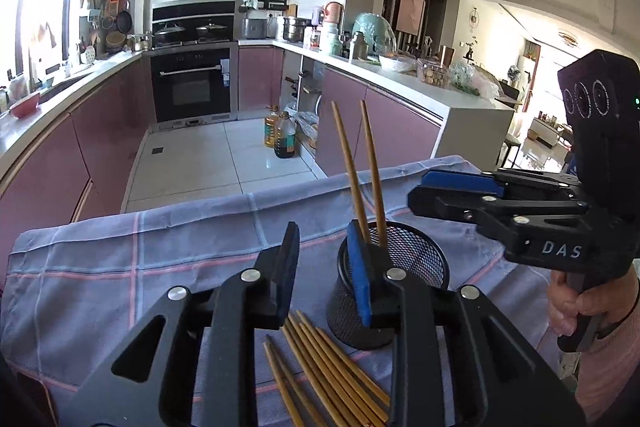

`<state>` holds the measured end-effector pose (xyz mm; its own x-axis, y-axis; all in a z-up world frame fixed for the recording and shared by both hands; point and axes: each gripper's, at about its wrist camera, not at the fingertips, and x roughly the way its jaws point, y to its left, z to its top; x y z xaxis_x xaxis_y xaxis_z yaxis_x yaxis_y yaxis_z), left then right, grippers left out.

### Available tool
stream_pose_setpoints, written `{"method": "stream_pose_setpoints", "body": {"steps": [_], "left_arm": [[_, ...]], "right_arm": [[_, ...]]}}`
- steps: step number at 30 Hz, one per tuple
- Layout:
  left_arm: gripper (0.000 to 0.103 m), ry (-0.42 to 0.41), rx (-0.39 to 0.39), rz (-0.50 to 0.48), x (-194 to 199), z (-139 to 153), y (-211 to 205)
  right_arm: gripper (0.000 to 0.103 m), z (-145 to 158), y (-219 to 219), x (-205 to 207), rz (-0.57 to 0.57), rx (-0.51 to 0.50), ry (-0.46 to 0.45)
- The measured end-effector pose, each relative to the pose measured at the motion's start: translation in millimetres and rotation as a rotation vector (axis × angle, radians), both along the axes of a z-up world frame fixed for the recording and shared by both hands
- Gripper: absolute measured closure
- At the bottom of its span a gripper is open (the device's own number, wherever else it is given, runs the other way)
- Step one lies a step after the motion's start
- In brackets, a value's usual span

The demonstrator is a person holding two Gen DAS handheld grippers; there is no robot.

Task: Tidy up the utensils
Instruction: 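Lift the chopstick upright with the right gripper and lower it into the mesh cup, then open the right gripper and withdraw it from the mesh cup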

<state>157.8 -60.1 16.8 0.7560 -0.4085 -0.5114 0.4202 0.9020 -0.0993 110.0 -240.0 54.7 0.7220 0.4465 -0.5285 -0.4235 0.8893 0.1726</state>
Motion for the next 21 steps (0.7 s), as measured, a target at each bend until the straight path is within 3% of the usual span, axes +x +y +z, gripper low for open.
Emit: {"method": "stream_pose_setpoints", "body": {"steps": [3,7,17,21], "left_arm": [[0.071,-0.036,0.011,0.035,-18,1,19],[0.070,0.002,0.019,0.064,-35,-14,41],[0.069,0.199,0.097,0.071,-56,-98,64],[0.069,0.245,0.102,0.064,-56,-116,59]], "right_arm": [[0.065,5,1,-26,0.037,0.015,-0.047],[0.063,-2,5,-52,0.087,0.014,-0.047],[0.063,-81,35,-61,0.097,-0.074,0.170],[0.066,-103,40,-59,0.072,-0.093,0.225]]}}
